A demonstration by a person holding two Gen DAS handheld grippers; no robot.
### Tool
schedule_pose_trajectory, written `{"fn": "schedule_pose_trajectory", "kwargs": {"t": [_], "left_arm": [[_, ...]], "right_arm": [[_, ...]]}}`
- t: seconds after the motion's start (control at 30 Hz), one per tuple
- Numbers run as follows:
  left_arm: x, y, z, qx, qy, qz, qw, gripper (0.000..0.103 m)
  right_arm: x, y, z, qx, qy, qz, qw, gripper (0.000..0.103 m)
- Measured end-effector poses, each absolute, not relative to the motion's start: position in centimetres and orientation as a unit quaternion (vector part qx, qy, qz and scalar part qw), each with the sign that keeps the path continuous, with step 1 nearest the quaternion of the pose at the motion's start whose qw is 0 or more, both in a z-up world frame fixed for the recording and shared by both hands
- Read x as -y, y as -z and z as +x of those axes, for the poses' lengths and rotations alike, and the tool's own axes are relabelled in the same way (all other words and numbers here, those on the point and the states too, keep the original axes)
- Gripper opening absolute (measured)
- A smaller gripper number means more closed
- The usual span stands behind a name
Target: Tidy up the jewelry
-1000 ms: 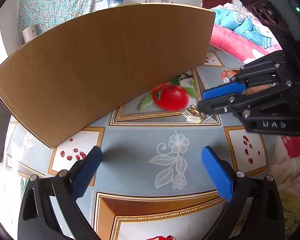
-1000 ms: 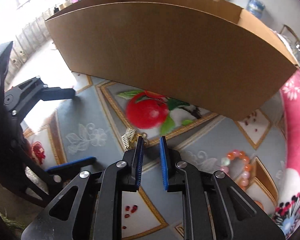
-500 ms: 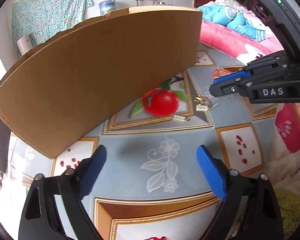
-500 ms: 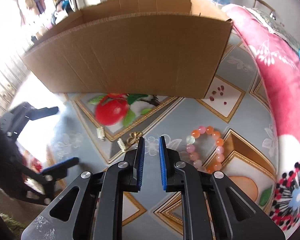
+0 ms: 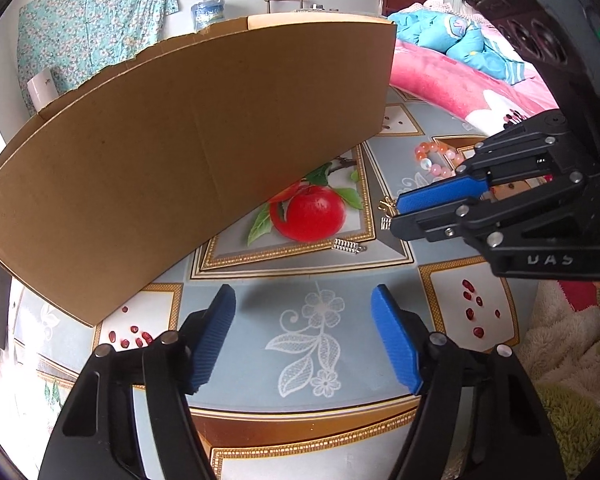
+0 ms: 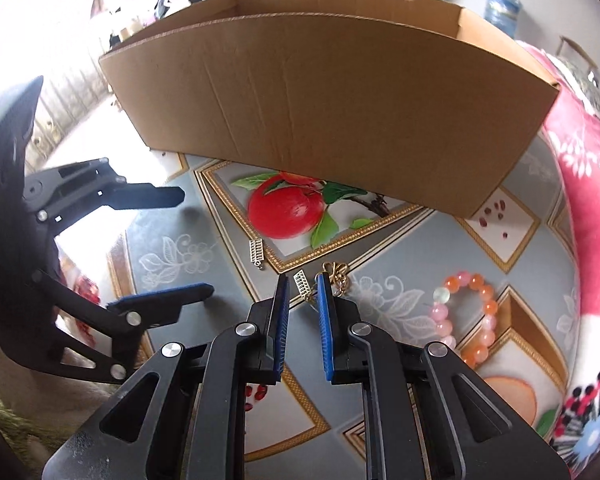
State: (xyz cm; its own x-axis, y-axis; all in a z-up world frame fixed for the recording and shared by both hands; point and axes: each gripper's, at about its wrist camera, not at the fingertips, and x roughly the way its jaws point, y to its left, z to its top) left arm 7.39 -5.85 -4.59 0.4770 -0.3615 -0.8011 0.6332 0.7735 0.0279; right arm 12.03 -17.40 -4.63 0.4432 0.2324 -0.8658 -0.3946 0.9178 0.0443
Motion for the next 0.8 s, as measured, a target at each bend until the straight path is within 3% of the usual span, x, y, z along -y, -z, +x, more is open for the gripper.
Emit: {"fn": "schedule_pose_trajectory", "kwargs": {"t": [0.13,0.3,0.8], "left_arm": [[5.8,4.6,7.5,-0.417,0.298,0.162,0.843,0.068],[6.2,4.7,7.8,-0.416,0.305,0.161,0.842,0.064],[8.4,4.7,8.7,-0.404,0.341,0.176,0.831,0.045]], "right_arm": [[16.6,5.1,11.9,-0.488,-0.18,-0.119,0.846,0.012],[15.3,5.6,11.6,-0.484,-0.173,-0.136,0.847,0.002],[19.0,3.3,11.0,-0.474,-0.18,0.004,0.862,0.001]]}}
